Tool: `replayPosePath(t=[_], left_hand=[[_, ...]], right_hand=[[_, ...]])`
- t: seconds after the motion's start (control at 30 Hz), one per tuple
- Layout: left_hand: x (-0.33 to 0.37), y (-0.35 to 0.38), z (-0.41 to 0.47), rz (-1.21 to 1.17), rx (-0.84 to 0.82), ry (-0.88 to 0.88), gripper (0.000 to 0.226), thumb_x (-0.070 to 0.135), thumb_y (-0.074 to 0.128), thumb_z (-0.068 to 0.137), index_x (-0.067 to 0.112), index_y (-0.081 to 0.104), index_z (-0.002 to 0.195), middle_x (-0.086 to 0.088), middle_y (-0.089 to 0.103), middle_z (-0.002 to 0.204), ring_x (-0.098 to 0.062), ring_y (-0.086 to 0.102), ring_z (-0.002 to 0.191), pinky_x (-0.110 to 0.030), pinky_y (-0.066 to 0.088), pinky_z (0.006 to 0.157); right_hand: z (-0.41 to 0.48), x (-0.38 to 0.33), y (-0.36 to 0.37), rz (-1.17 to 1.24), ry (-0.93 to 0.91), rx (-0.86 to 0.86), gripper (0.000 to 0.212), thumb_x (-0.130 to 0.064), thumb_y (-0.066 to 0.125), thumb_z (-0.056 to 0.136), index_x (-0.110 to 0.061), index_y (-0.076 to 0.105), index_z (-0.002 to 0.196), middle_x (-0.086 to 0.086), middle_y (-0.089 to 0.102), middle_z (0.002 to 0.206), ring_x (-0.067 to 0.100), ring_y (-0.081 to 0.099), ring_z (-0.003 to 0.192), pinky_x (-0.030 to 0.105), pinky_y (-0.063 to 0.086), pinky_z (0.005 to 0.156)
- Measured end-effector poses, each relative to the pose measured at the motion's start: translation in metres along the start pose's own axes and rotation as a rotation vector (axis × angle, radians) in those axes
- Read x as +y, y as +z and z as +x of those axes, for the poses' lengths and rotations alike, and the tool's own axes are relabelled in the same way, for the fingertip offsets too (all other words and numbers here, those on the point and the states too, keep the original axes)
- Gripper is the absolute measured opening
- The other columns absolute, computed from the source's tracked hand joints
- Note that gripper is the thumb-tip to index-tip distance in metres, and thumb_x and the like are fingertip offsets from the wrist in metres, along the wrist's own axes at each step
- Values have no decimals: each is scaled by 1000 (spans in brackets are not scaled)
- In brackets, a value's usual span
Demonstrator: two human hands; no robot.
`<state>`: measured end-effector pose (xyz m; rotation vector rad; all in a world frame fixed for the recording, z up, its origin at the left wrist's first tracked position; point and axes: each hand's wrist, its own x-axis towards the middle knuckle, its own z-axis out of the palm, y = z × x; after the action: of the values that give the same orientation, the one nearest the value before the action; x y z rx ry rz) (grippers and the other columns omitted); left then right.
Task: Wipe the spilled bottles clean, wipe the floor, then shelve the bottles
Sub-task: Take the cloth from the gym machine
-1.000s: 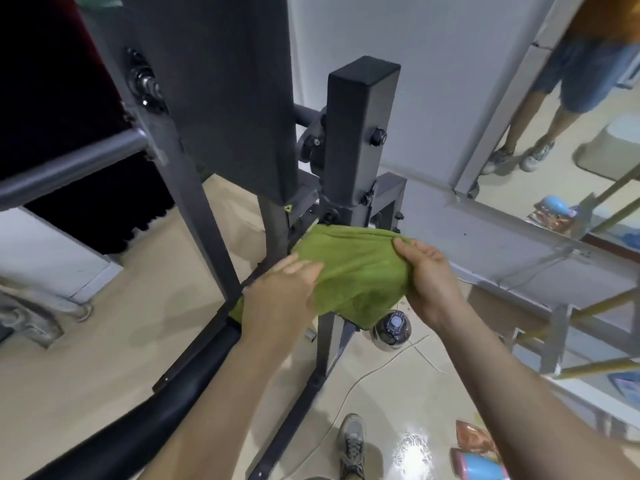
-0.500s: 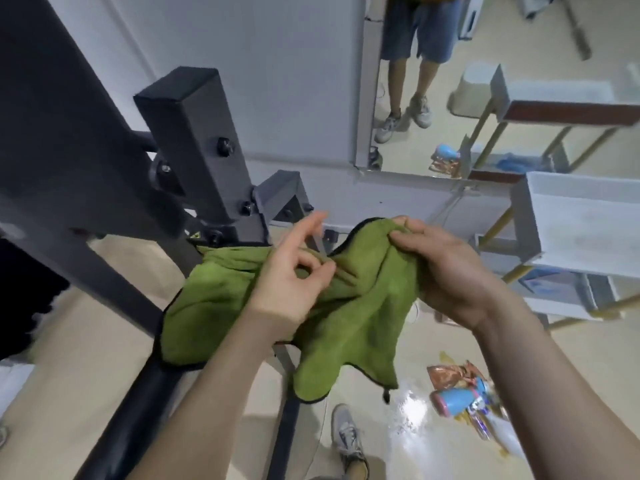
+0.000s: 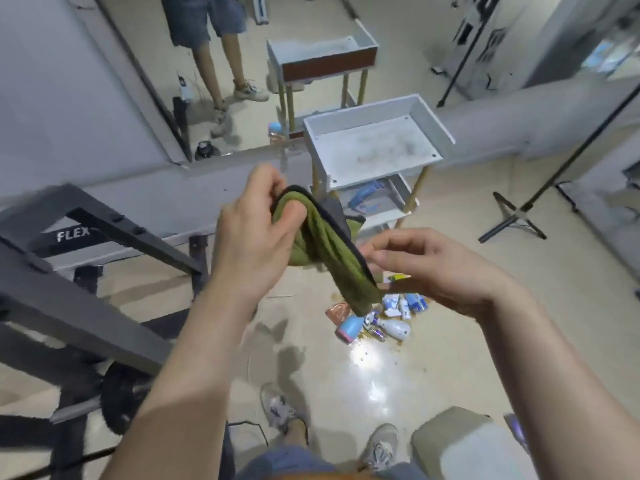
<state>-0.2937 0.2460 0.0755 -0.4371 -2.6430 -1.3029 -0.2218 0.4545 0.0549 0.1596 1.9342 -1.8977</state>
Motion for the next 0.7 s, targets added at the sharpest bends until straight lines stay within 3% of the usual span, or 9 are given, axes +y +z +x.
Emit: replayPosePath(t=[0.07, 0.17, 0.23, 0.33, 0.4, 0.5, 0.57, 0.63, 0.7], left_hand=[[30, 38, -6, -163, -62, -18, 6, 17, 51, 86, 21, 46, 85, 7, 41, 58, -10, 35, 53, -24, 33, 53], [69, 98, -15, -463, -189, -115, 32, 1, 48, 84, 31, 59, 90, 8, 54, 61, -9, 47, 49, -28, 39, 51], [94, 134, -25, -533, -265, -103, 42, -11, 45, 84, 25, 64, 96, 7, 60, 73, -1, 53, 57, -23, 42, 60], [129, 173, -39, -641, -371, -86, 44, -15, 46, 84, 21, 68, 95, 3, 69, 86, -8, 60, 72, -23, 46, 72], [147, 192, -38, -744, -494, -89, 36, -9, 51, 81, 18, 72, 93, -4, 70, 85, -14, 61, 76, -26, 49, 72], [172, 216, -24, -929, -865, -101, 33, 0, 50, 73, 16, 77, 84, -7, 70, 78, -17, 63, 69, -24, 51, 68], [188, 232, -9, -994, -1052, -39, 36, 0, 47, 72, 16, 77, 83, -5, 70, 75, -15, 64, 66, -23, 51, 67], [209, 249, 10, -1087, -1070, -11, 39, 0, 43, 72, 18, 77, 79, -2, 69, 72, -11, 62, 62, -20, 50, 62], [231, 266, 31, -1193, -1043, -2, 40, -1, 40, 75, 20, 74, 74, 1, 65, 66, -8, 59, 56, -18, 47, 55]], right_hand=[[-41, 23, -27, 93, 120, 81, 29, -25, 54, 100, 0, 66, 108, 22, 63, 103, 28, 64, 89, 44, 56, 82], [-89, 55, -57, 171, 210, 244, 33, -28, 46, 103, -4, 62, 118, 21, 67, 115, 28, 69, 88, 36, 58, 74], [-111, 73, -71, 118, 168, 392, 24, -26, 49, 102, -11, 64, 113, 13, 68, 108, 17, 67, 80, 27, 53, 70], [-133, 96, -97, -100, 25, 757, 2, -18, 64, 94, -20, 63, 92, -2, 61, 88, 9, 58, 68, 22, 46, 62], [-145, 105, -120, -51, -28, 874, 18, -20, 74, 86, -25, 60, 98, -3, 60, 96, 8, 56, 74, 18, 46, 63], [-163, 102, -156, 332, -52, 602, 48, -30, 71, 86, -38, 53, 129, 0, 58, 121, 13, 63, 88, 23, 50, 63], [-167, 95, -177, 542, -41, 389, 41, -35, 57, 92, -37, 54, 133, 2, 66, 111, 18, 66, 78, 21, 44, 52], [-163, 86, -192, 558, -43, 304, 21, -25, 55, 96, -32, 70, 110, 0, 68, 82, 10, 58, 56, 16, 31, 42], [-153, 74, -208, 472, -69, 343, 29, -8, 56, 95, -25, 77, 85, -5, 63, 65, 5, 52, 48, 14, 34, 42]])
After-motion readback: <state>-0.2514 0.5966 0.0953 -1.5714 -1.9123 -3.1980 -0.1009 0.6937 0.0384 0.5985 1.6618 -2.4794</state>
